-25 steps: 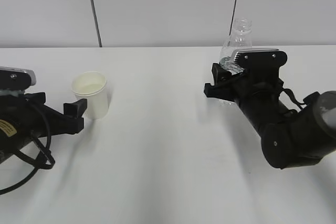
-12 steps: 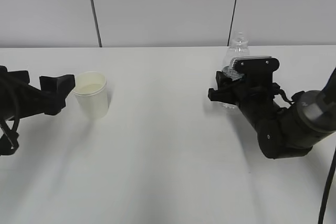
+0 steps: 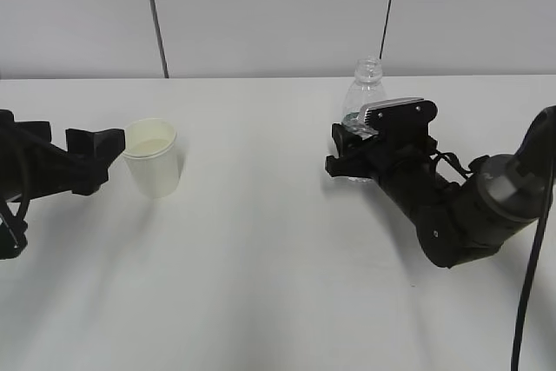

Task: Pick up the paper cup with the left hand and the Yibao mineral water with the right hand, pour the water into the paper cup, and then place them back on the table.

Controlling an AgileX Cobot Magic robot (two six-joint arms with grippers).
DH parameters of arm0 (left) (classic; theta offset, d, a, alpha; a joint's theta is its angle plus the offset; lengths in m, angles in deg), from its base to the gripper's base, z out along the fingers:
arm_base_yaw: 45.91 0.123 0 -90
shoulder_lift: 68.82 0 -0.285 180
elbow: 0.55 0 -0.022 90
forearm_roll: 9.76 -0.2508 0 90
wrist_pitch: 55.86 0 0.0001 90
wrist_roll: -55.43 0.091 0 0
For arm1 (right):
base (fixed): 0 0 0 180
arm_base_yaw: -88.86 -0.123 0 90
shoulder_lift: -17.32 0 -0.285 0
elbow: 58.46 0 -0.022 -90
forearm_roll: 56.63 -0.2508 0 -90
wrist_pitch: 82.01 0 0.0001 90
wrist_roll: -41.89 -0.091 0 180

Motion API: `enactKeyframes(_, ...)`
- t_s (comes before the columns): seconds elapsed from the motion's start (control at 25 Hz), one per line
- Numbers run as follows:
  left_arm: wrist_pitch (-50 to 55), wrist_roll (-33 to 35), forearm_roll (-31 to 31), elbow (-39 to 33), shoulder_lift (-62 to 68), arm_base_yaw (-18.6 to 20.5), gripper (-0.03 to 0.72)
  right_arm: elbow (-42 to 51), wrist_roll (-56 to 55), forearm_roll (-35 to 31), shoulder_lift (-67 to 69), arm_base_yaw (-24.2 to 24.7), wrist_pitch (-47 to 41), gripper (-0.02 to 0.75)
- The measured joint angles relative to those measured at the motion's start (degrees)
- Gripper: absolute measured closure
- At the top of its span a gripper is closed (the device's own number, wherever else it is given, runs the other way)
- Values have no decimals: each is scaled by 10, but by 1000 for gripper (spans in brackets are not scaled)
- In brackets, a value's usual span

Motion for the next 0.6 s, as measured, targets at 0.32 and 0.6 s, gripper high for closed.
enactKeyframes(0.32,0,0,-1,0,0,0,111,0,-4,1,0,0,0,121)
enactKeyframes(0.6,0,0,-4,0,0,0,113,46,-5,1,-7,0,11,111)
